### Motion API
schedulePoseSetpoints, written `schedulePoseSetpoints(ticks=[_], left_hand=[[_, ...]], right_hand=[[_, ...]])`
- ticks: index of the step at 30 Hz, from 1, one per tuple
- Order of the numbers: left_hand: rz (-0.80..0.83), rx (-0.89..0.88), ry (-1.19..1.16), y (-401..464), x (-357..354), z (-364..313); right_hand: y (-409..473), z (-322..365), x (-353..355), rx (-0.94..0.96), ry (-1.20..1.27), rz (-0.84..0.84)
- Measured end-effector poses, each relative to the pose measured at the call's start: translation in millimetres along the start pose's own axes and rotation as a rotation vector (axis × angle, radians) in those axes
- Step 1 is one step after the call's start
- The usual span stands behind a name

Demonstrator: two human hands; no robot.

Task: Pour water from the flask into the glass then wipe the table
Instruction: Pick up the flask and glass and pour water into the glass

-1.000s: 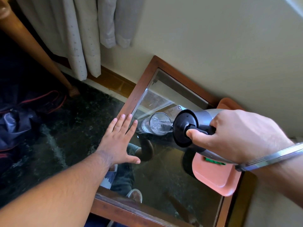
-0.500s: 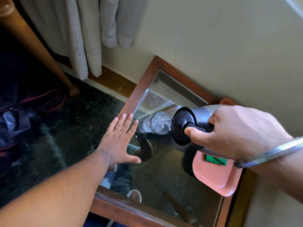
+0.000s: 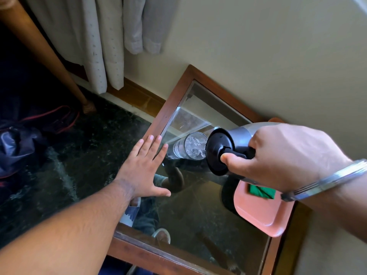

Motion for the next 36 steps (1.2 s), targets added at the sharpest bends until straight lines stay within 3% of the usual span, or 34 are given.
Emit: schedulePoseSetpoints(ticks=[36], left_hand=[[0.004,-0.013,0.015,-0.1,-1.0,0.1]], right_hand=[[-14.9,-8.2,2.6,-0.022,0.009,-0.062]])
Point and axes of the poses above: each hand's wrist, its own y-axis towards the middle knuckle, its own x-axis out of the back of the hand, z = x × y, the point moved 3 cm from there along y, towards the middle knuckle, and after that the axes turned 7 degrees about -y, right-handed, at the moved point
